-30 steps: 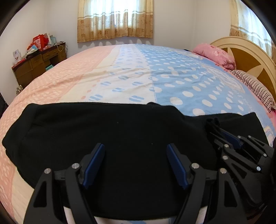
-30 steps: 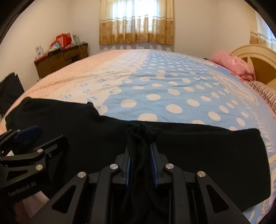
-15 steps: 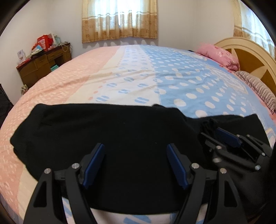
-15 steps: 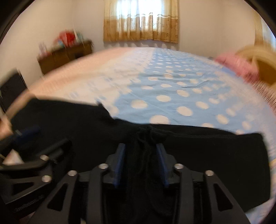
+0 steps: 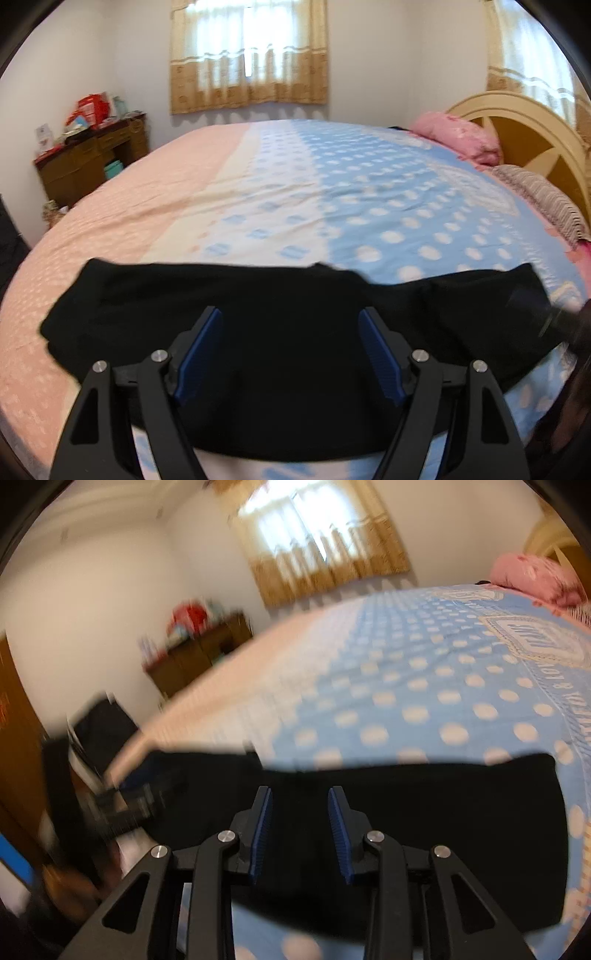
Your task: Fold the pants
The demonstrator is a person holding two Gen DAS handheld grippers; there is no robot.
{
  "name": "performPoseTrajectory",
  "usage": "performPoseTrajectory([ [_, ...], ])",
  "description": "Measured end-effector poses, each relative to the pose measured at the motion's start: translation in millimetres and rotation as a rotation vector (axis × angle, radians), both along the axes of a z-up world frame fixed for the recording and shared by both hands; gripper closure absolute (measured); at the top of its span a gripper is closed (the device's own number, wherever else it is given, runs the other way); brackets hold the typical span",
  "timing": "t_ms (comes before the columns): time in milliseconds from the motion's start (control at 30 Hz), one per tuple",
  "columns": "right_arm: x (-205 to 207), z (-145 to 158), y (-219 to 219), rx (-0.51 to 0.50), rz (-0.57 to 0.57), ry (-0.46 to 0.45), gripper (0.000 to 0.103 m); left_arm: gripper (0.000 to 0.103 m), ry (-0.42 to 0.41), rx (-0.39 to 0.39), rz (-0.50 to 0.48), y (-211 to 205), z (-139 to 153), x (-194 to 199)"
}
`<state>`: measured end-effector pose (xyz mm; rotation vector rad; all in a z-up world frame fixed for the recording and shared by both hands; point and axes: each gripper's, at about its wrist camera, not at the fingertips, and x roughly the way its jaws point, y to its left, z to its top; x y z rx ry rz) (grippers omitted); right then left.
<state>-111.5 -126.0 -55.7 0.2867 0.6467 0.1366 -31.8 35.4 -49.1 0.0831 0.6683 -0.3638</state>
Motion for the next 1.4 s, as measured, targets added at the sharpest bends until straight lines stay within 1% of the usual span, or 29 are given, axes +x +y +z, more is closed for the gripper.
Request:
performPoseTrajectory([
  [67,-4,-19,7,0.028,0.030,0.045,0.069,0.024,-0.007,-0.008,-0.054,-16,3,-4],
  [167,-2,-49,21,0.086,0.069,0.116,0.069,0.024,-0.019,0.003,-0.124,-42,7,-11],
  [200,-4,-51,23,0.095,0.073,0.107,0.069,0.024,-0.022,0.009,-0.140,-50,7,-14],
  [233,-5,-48,22,0.100,0.083,0.099,0.069,0.024,-0.023,0.010,-0.151,-54,7,-16],
  [267,-4,-45,19,0.122,0.100,0.100,0.069,0.024,-0.022,0.005,-0.169,-59,7,-19],
  [300,-5,-39,13,0.165,0.123,0.092,0.069,0.024,-0.019,0.000,-0.177,-60,7,-21],
  [333,-8,-33,8,0.177,0.122,0.077,0.069,0.024,-0.014,-0.006,-0.181,-61,6,-22],
  [433,-18,-4,-16,0.103,0.031,-0.003,0.069,0.024,0.044,-0.050,-0.210,-64,-6,-23],
  [500,-11,8,-29,0.061,-0.007,-0.017,0.069,0.024,0.079,-0.046,-0.224,-70,-17,-25],
  [567,7,8,-30,0.044,0.029,0.004,0.069,0.024,0.100,-0.012,-0.220,-76,-27,-25],
  [633,31,0,-23,0.041,0.071,0.039,0.069,0.024,0.128,0.056,-0.182,-80,-41,-24],
  [700,51,-14,-21,0.033,0.103,0.096,0.069,0.022,0.132,0.038,-0.183,-75,-44,-25],
  [767,68,-37,-14,0.002,0.121,0.199,0.069,0.022,0.137,0.045,-0.193,-71,-39,-26],
  [800,66,-35,-14,0.011,0.125,0.178,0.069,0.022,0.139,0.045,-0.196,-68,-37,-26],
  [833,68,-31,-16,0.023,0.139,0.176,0.069,0.023,0.140,0.036,-0.198,-63,-31,-27],
  [867,71,-24,-20,0.055,0.167,0.170,0.069,0.023,0.132,0.001,-0.198,-53,-23,-28],
  [900,74,-15,-24,0.104,0.203,0.142,0.069,0.022,0.126,-0.023,-0.194,-46,-19,-28],
  [967,87,1,-36,0.234,0.276,0.096,0.056,0.022,0.107,-0.041,-0.161,-33,-11,-22],
  [1000,94,6,-38,0.279,0.308,0.093,0.038,0.022,0.080,-0.022,-0.114,-25,-9,-19],
  [1033,106,8,-39,0.326,0.367,0.095,0.030,0.022,0.060,0.000,-0.074,-19,-8,-17],
  [1100,121,5,-30,0.340,0.470,0.125,0.028,0.022,0.025,0.038,0.032,0,-7,-9],
  [1133,130,1,-23,0.321,0.517,0.159,0.028,0.022,0.018,0.044,0.089,12,-8,-4],
  [1167,141,-6,-16,0.298,0.566,0.198,0.028,0.022,0.017,0.047,0.123,18,-9,0],
  [1200,147,-11,-11,0.280,0.598,0.221,0.028,0.022,0.016,0.051,0.187,30,-11,6],
  [1267,162,-19,-2,0.241,0.642,0.250,0.028,0.022,0.031,0.054,0.244,42,-17,13],
  [1333,176,-26,6,0.225,0.680,0.274,0.028,0.022,0.085,0.055,0.303,54,-29,17],
  [1367,183,-31,10,0.217,0.695,0.286,0.028,0.022,0.118,0.057,0.314,56,-36,17],
  [1400,187,-34,13,0.217,0.705,0.298,0.028,0.022,0.106,0.079,0.314,55,-40,13],
])
